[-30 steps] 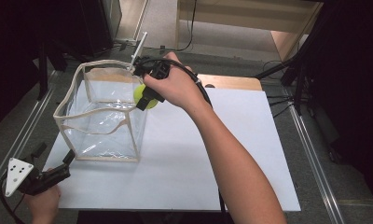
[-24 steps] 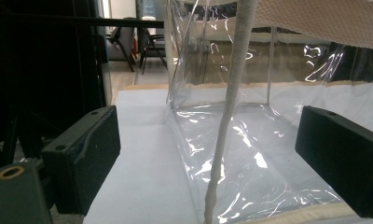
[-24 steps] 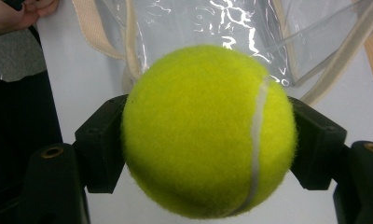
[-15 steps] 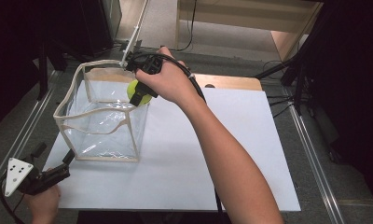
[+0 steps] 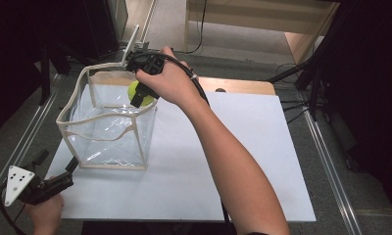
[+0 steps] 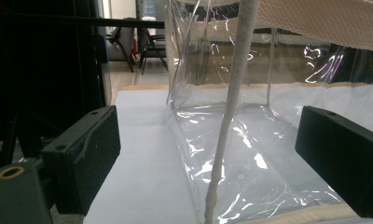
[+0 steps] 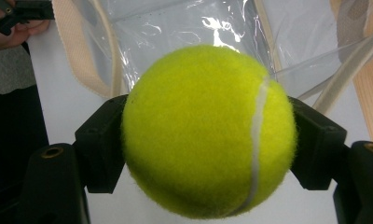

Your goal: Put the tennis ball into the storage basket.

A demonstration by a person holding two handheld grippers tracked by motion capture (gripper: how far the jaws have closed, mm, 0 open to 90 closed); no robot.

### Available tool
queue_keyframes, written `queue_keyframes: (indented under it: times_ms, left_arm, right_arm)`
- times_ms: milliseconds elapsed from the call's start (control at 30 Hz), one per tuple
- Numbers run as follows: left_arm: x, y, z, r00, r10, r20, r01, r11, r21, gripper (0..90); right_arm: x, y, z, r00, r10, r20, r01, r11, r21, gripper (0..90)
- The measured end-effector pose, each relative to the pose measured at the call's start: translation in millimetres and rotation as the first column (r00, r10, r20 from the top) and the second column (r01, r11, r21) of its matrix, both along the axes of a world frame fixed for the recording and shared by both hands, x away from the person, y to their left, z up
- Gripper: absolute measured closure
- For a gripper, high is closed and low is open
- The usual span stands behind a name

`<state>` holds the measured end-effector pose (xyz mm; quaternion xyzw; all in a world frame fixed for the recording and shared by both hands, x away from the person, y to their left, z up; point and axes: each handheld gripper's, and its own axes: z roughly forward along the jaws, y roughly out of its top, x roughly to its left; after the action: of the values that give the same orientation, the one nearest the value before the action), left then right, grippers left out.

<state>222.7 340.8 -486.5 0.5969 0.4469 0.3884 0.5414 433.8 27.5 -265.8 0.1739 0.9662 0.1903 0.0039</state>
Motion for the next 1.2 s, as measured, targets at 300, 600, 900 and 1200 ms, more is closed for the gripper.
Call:
queue_keyframes:
  times_ms: [300, 600, 900, 1200]
  left_arm:
    - [-0.2, 0.2, -0.1, 1.0000, -0.001, 0.000, 0.001, 1.0000, -0.005, 6.9]
    - [-0.1, -0.9, -0.2, 1.0000, 0.001, 0.002, -0.001, 1.0000, -0.007, 6.9]
    - [-0.2, -0.3, -0.1, 1.0000, -0.002, 0.000, 0.002, 1.0000, -0.003, 6.9]
    - [0.0, -0.3, 0.0, 1.0000, 0.002, -0.002, -0.002, 1.0000, -0.002, 6.9]
  right_arm:
    - [6.0, 10.7, -11.5, 1.0000, 0.004, 0.006, -0.004, 1.000, -0.016, 23.4]
    - [10.6, 21.8, -25.2, 0.9995, 0.015, 0.028, -0.014, 0.999, -0.041, 23.3]
    - [10.7, 27.3, -38.1, 0.9996, 0.023, 0.019, -0.022, 0.997, -0.070, 23.3]
    - [13.4, 29.0, -51.3, 0.9995, 0.031, -0.006, -0.032, 0.995, -0.095, 23.3]
